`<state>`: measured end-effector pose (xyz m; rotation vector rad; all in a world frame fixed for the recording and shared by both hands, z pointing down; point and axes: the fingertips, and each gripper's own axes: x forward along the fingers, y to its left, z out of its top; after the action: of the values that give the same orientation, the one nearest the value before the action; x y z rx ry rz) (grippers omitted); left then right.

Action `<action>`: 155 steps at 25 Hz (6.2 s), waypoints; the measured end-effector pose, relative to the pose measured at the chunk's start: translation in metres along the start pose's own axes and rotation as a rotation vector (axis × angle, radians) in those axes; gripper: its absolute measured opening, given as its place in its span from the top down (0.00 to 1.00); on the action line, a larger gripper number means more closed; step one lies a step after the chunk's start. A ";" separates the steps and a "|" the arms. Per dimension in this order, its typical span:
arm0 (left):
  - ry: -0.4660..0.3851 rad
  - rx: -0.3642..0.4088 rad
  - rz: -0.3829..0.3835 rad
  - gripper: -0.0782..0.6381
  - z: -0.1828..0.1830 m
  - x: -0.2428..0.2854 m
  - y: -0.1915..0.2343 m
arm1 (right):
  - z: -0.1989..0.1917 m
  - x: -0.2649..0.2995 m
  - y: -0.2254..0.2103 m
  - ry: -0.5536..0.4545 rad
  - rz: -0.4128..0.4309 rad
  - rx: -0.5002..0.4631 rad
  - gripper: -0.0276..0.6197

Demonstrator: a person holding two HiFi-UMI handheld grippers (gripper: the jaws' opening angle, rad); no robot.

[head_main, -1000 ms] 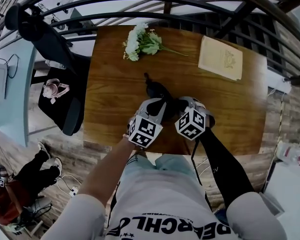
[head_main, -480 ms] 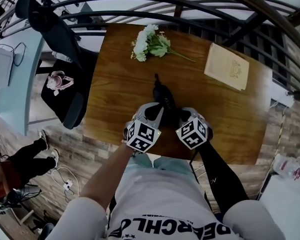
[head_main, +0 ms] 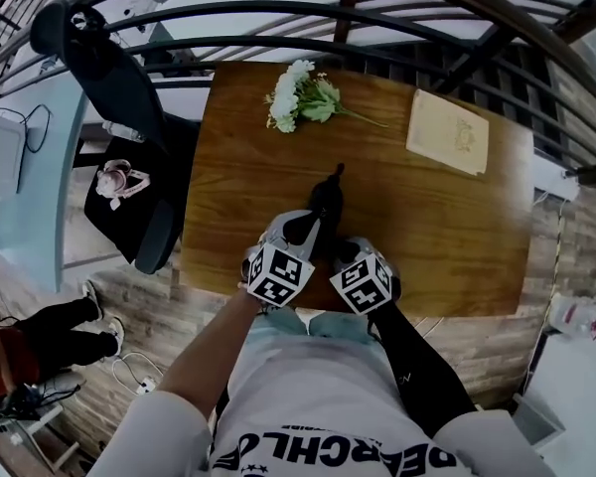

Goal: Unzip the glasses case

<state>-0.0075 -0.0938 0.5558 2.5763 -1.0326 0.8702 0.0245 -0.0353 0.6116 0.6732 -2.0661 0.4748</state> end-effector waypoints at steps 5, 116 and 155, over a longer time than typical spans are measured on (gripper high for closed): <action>0.018 0.019 -0.052 0.86 -0.010 -0.009 0.001 | 0.006 0.006 0.007 -0.009 -0.042 0.054 0.91; 0.122 -0.003 -0.112 0.89 -0.037 -0.020 -0.065 | 0.013 0.008 -0.070 -0.115 0.013 -0.102 0.63; 0.037 -0.026 0.052 0.89 -0.005 -0.027 -0.018 | -0.012 -0.002 -0.021 -0.085 0.063 -0.152 0.91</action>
<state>-0.0127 -0.0635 0.5439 2.5125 -1.0978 0.9077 0.0460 -0.0439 0.6181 0.5477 -2.1831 0.3257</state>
